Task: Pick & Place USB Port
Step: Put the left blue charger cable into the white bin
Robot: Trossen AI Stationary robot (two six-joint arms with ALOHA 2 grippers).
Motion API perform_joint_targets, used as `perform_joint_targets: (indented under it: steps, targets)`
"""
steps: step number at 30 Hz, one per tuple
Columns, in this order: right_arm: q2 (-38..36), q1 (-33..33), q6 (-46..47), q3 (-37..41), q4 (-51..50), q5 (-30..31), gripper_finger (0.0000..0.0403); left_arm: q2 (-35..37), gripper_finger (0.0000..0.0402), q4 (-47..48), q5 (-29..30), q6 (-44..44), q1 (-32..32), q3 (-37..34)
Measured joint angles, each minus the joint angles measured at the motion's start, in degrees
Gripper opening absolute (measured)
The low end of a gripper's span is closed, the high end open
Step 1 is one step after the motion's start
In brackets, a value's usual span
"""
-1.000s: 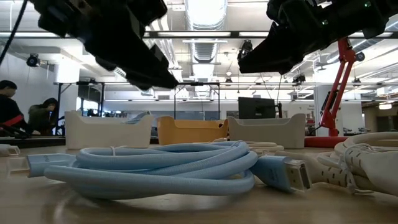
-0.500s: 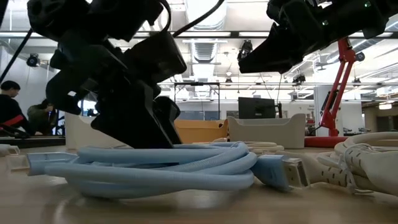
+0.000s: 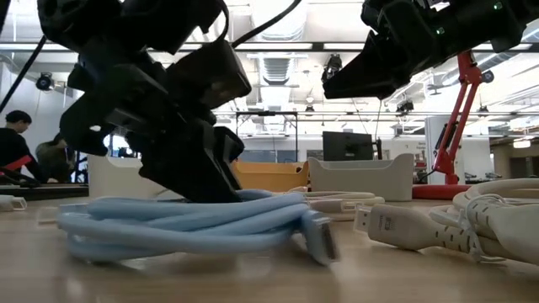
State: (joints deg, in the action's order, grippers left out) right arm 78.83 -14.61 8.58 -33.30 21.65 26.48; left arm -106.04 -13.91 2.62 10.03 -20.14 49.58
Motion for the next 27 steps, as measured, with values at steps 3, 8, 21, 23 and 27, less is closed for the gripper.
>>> perform_joint_targets:
  steps: [3, 8, 21, 23, 27]
  targets:
    - [0.00, 0.00, 0.00, -0.02, 0.00, 0.02, 0.0185, 3.49, 0.0032, 3.68, 2.72, -0.10, -0.05, -0.20]
    - [0.00, 0.02, -0.20, -0.04, 0.05, 0.04, 0.0185, 14.70, 0.0043, 21.05, 18.00, -0.48, -0.08, 1.98]
    - [0.00, 0.04, -1.49, -0.04, 0.13, 0.06, 0.0185, 38.86, 0.0042, 55.30, 59.51, 5.56, 2.25, 2.56]
    - [0.00, 0.04, -1.51, -0.04, 0.13, 0.06, 0.0185, 40.85, 0.0042, 57.44, 62.01, 6.04, 3.94, 2.33]
    - [0.00, 0.04, -1.51, -0.04, 0.13, 0.07, 0.0185, 43.80, 0.0041, 58.33, 63.45, 6.18, 9.15, -0.10]
